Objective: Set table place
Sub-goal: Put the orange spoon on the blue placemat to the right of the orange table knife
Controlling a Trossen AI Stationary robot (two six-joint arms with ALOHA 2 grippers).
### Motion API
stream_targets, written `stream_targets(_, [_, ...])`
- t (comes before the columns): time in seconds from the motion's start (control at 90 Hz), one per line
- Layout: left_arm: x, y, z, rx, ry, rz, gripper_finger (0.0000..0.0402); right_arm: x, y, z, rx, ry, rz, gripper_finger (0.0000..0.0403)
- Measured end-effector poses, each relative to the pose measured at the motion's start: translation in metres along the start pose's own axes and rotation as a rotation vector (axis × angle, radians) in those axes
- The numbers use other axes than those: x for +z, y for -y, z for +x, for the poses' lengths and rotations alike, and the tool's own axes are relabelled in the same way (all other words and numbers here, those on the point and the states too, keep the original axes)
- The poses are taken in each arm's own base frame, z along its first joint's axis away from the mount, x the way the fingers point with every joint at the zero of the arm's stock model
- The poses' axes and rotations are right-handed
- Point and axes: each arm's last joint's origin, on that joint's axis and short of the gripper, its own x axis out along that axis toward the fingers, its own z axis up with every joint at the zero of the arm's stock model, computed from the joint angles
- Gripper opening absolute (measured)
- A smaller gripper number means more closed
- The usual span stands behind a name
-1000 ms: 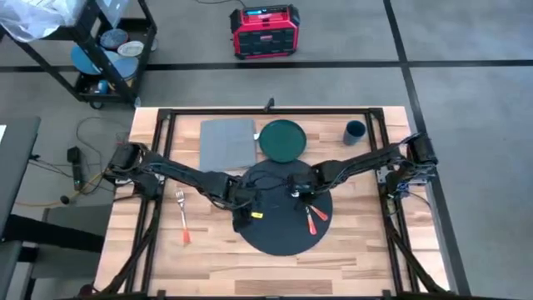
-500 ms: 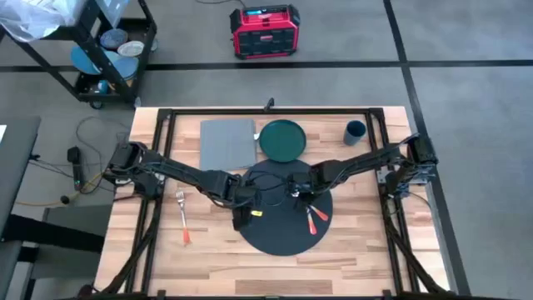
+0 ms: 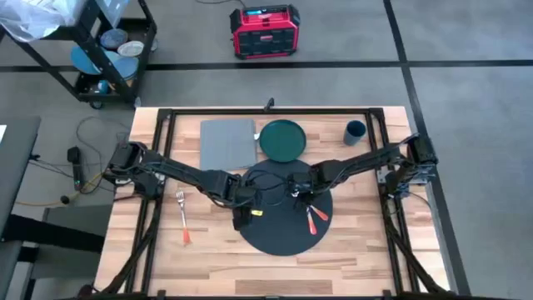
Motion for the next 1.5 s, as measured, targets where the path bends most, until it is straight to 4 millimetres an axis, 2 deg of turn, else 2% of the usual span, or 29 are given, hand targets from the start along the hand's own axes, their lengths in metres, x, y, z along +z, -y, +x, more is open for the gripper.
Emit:
stream_targets(0.767, [0.0,0.0,0.0,0.0,0.0,0.003,0.0105,-0.009,0.003,0.008,0.014,-0.029,0.023,0.0115])
stream_targets(0.9, [0.0,0.0,0.0,0.0,0.0,0.002,0.0105,-0.009,0.003,0.008,0.015,-0.026,0.017,0.0088])
stream_targets(1.1, [0.0,0.0,0.0,0.0,0.001,0.002,0.0105,-0.009,0.002,0.008,0.016,-0.026,0.001,0.0009])
stream_targets(1.5, [0.0,0.0,0.0,-0.001,0.001,0.0,0.0105,-0.01,0.001,0.003,0.02,-0.016,0.003,0.0])
